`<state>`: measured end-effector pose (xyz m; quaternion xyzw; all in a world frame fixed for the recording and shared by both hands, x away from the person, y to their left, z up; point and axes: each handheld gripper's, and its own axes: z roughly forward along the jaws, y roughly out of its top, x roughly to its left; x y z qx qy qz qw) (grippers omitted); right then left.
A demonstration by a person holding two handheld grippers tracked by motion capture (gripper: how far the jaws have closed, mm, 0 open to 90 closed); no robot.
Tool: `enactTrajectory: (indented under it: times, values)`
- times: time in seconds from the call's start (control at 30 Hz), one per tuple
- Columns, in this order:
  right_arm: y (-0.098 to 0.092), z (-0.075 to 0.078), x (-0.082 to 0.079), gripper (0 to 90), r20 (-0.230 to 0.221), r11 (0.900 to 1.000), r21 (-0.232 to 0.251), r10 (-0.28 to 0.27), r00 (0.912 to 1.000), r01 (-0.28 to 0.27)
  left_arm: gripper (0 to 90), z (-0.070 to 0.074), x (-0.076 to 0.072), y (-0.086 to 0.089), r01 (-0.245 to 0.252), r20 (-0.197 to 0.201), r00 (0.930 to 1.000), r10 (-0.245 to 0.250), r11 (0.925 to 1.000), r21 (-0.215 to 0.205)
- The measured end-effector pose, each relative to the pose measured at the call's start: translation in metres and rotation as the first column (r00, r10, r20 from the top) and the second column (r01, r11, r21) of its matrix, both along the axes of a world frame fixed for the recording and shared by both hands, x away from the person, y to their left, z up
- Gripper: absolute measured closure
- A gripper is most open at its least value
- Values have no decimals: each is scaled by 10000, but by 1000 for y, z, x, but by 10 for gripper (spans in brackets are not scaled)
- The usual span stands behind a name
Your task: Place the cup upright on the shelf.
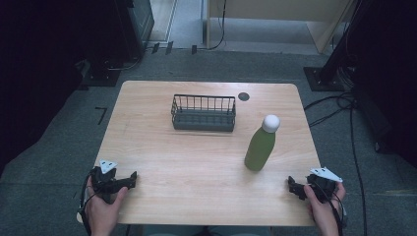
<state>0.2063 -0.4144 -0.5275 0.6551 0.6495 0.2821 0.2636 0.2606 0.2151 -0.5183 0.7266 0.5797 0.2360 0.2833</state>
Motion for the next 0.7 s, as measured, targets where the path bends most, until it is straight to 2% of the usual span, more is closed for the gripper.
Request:
enactTrajectory:
  times: [0.23, 0.43, 0.7]
  values:
    - [4, 2, -2, 0, 36, 9999, -114, 38, 10000, -37, 1, 0, 0, 0, 0, 0, 10000, 0, 10000, 0]
    - [10, 6, -1, 0, 256, 9997, 144, 200, 9995, -204, 1, 0, 0, 0, 5, 3, 10000, -5, 10000, 1]
    - [20, 12, -2, 0, 468, 9983, 209, 530, 9975, -540, 1, 0, 0, 0, 0, 0, 10000, 0, 10000, 1]
